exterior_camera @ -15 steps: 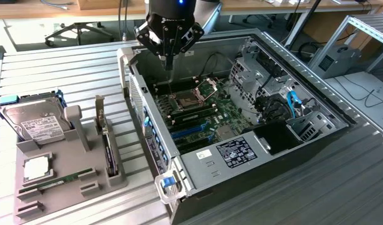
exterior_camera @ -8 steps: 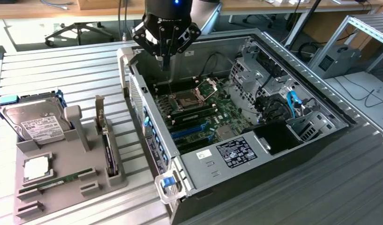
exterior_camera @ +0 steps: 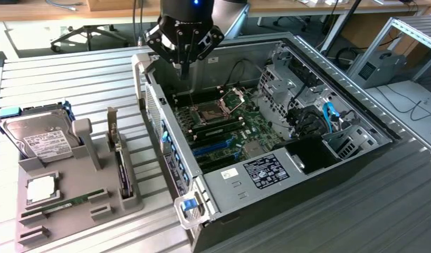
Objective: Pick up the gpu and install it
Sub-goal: 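Reach for the gpu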
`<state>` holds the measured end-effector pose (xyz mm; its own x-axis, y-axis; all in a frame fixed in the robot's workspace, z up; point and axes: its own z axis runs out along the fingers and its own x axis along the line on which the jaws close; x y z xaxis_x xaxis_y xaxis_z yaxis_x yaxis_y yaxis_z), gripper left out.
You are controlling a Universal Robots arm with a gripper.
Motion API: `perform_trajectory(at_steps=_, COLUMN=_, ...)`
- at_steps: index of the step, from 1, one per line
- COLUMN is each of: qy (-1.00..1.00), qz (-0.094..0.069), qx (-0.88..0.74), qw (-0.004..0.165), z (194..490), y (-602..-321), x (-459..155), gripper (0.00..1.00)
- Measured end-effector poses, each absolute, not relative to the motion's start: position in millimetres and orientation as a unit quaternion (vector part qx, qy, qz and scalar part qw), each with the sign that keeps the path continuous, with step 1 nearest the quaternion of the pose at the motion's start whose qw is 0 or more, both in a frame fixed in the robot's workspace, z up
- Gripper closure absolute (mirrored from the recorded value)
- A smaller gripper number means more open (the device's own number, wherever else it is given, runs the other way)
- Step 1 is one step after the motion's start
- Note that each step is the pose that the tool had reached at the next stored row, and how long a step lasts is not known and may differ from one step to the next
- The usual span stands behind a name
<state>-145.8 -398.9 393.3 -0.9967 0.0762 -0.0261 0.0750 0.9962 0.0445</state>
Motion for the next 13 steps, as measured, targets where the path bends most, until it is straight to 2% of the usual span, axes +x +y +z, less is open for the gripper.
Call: perform_trajectory(at_steps=13, qy=0.999, qz=0.022, qx=0.038, qw=0.014, z=393.3, y=-398.9, x=-151.2, gripper=0.89)
